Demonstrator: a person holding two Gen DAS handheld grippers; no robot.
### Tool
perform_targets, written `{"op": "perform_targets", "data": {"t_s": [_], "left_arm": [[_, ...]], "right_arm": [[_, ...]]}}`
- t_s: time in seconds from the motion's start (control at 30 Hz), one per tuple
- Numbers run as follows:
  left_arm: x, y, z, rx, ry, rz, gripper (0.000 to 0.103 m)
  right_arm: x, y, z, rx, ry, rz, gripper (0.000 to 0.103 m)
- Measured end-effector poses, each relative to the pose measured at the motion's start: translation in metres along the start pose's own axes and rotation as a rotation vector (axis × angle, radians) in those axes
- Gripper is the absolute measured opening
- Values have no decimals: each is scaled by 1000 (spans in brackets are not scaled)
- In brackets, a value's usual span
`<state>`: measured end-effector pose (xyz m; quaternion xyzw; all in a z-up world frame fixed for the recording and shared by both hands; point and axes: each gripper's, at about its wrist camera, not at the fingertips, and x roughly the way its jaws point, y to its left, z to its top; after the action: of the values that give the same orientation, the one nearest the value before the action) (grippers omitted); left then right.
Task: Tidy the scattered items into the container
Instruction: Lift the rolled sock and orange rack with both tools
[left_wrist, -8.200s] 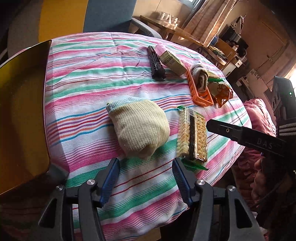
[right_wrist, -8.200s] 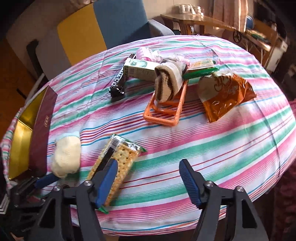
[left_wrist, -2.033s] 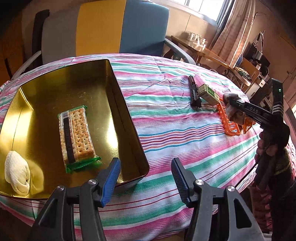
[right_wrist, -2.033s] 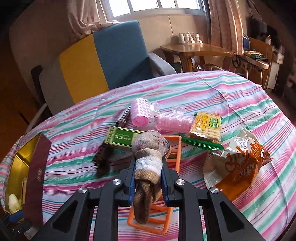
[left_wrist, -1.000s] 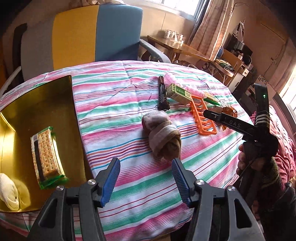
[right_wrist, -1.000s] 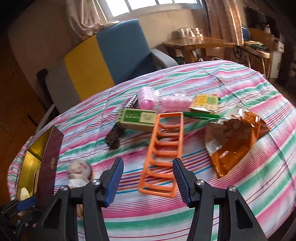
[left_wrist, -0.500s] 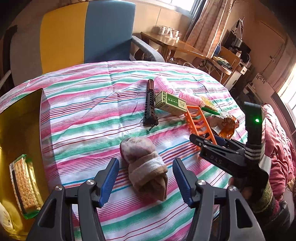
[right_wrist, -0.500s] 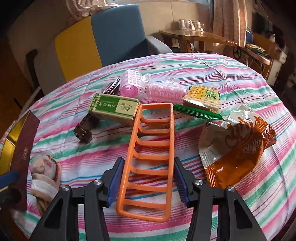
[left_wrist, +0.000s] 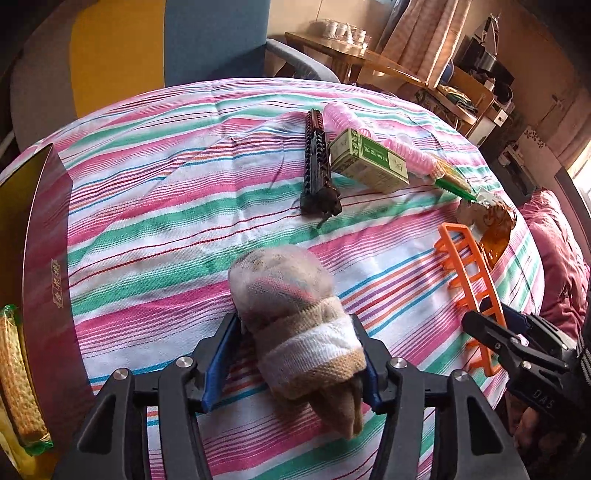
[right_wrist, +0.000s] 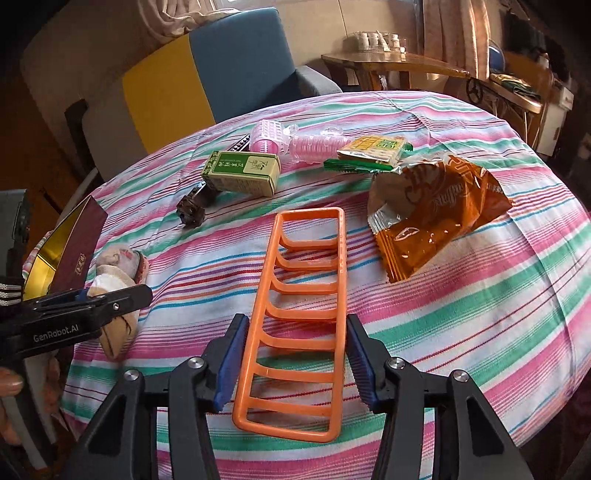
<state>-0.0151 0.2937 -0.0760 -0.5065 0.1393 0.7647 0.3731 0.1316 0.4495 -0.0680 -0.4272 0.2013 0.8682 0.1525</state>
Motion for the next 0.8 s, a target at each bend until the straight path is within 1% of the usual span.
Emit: {"op": "perform_targets", "data": {"t_s": [0.07,0.13,0.17,0.2,0.3,0.4,0.5,0.57,0.6,0.8], "left_arm": [[-3,1,-5,8,-10,-1,48],[-6,3,-9,11,-17,-6,45],[-7,5,-10,7,-16,-14,44],[-8,6,-12,3,-16,-22,44],[-13,8,-16,-9,-13,-47,44],[-18,9,-22,-12,-13,-63,44],[-25,13,-24,-38,-23,-83,45],[-30,17,-22,-54,-37,-78,52],[-31,18,-21,-59,-39,-78,53],[-29,21,-11,-78,-34,-55,54]], "right_arm": [[-1,-2,-1,9,-2,13,55],[-2,-4,-1,24,-10,14,62],[-2,-5,0,32,-14,13,68],[-2,-5,0,39,-17,10,71],[1,-3,4,36,-13,7,75],[5,2,10,14,-12,6,76],[9,8,14,-2,-13,-4,76],[13,11,16,-8,-13,-22,76],[15,12,17,-9,-8,-32,76],[17,10,17,40,7,-51,76]]}}
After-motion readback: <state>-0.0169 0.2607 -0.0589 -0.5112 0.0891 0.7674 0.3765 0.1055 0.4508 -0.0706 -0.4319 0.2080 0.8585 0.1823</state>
